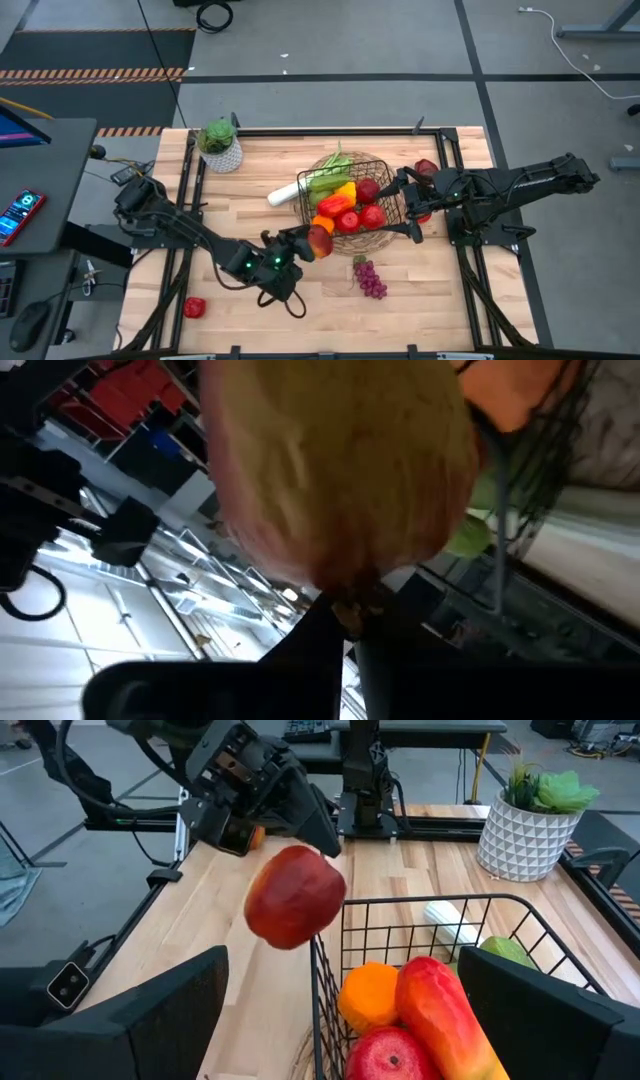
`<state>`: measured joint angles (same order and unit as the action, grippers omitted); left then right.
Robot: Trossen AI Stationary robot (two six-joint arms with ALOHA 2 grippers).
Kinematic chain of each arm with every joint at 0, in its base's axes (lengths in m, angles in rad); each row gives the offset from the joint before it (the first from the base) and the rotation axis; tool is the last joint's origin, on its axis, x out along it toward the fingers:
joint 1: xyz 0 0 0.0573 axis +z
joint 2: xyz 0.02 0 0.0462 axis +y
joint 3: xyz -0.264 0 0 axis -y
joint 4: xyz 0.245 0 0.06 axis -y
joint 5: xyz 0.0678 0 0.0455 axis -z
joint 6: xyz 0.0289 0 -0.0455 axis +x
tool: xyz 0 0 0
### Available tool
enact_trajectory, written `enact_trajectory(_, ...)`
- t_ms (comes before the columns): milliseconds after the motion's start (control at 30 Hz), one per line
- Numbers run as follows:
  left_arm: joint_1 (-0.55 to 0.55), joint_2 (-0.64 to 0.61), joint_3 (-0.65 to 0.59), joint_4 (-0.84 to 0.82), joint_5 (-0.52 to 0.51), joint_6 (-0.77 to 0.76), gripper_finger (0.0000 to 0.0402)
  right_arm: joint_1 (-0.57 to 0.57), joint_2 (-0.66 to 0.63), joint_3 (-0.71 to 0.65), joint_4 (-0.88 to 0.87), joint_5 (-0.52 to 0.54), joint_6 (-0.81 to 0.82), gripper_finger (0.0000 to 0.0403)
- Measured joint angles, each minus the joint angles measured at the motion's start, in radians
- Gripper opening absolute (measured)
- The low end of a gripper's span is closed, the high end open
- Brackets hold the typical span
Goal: Build produce basket
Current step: Put the apple into the wire basket
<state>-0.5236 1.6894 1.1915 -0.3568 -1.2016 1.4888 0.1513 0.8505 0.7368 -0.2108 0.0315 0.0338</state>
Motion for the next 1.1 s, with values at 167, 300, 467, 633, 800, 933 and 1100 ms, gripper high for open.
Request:
enact_trajectory(167,0.032,0.001,0.0,0.094,0.025,0.022,0.0014,0.0,0.0,0.0,0.0,0.0,0.0,0.04)
enact_trajectory(300,0.054,-0.006,0.0,0.23,0.095,0.018,0.0014,0.0,0.0,0.0,0.0,0.0,0.0,0.04)
enact_trajectory(467,0.09,-0.037,0.001,0.363,0.221,0.026,0.0014,0.0,0.0,0.0,0.0,0.0,0.0,0.04)
enact_trajectory(633,0.154,-0.049,0.001,0.439,0.358,-0.024,0.0014,0.0,0.0,0.0,0.0,0.0,0.0,0.04)
enact_trajectory(800,0.239,-0.048,0.001,0.465,0.472,-0.224,0.0014,0.0,0.0,0.0,0.008,0.0,0.0,0.04)
enact_trajectory(933,0.296,-0.048,0.001,0.463,0.583,-0.391,0.0014,0.0,0.0,0.0,0.008,0.0,0.0,0.04)
enact_trajectory(1100,0.361,-0.048,0.001,0.42,0.714,-0.642,0.0014,0.0,0.0,0.0,0.008,0.0,0.0,0.04)
